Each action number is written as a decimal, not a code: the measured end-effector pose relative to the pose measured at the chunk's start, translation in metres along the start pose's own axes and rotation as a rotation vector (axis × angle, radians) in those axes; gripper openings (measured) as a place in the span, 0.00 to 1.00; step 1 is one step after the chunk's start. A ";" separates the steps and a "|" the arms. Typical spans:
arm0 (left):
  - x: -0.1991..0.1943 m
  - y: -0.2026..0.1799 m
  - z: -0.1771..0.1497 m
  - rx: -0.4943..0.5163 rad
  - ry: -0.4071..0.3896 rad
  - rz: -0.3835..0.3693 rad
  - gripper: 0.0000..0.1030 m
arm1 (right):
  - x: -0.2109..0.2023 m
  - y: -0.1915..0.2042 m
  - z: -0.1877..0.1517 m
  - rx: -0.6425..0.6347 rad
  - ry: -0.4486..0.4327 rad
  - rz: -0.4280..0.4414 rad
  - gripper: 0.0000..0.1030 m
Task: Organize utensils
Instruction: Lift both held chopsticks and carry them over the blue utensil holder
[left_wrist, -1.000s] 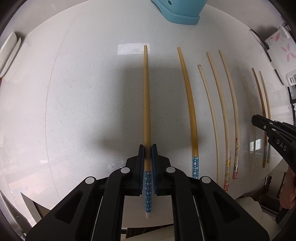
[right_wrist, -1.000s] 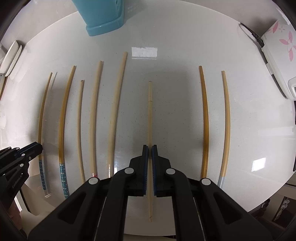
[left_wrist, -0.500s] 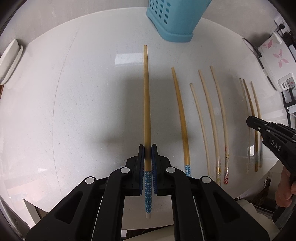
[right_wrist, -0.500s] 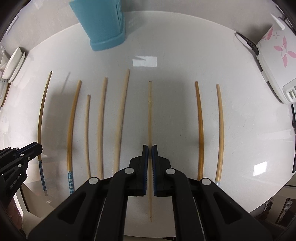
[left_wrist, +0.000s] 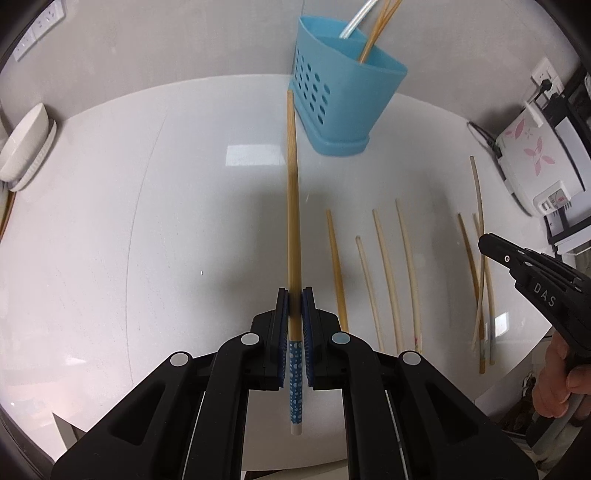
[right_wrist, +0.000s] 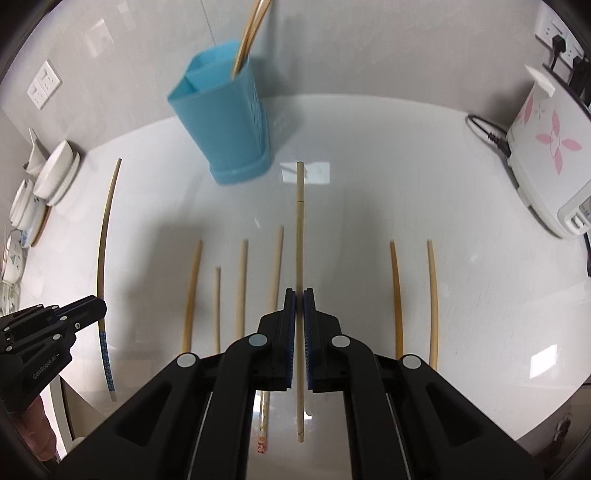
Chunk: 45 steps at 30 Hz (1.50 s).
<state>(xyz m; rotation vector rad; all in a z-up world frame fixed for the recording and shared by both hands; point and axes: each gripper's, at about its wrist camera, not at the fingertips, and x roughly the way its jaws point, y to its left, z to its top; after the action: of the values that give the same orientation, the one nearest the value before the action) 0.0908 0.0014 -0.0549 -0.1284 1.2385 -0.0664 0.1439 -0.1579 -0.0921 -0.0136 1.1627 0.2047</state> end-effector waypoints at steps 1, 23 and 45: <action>-0.003 0.000 0.003 0.000 -0.012 0.001 0.06 | 0.003 -0.003 0.005 0.001 -0.010 0.004 0.03; -0.054 -0.020 0.085 0.008 -0.250 -0.059 0.06 | -0.025 -0.009 0.080 -0.012 -0.192 0.042 0.03; -0.082 -0.025 0.176 0.007 -0.509 -0.144 0.06 | -0.030 0.006 0.153 -0.041 -0.324 0.093 0.03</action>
<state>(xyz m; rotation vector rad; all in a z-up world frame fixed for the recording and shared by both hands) 0.2308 -0.0031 0.0816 -0.2135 0.7197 -0.1530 0.2708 -0.1385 -0.0027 0.0359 0.8367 0.3013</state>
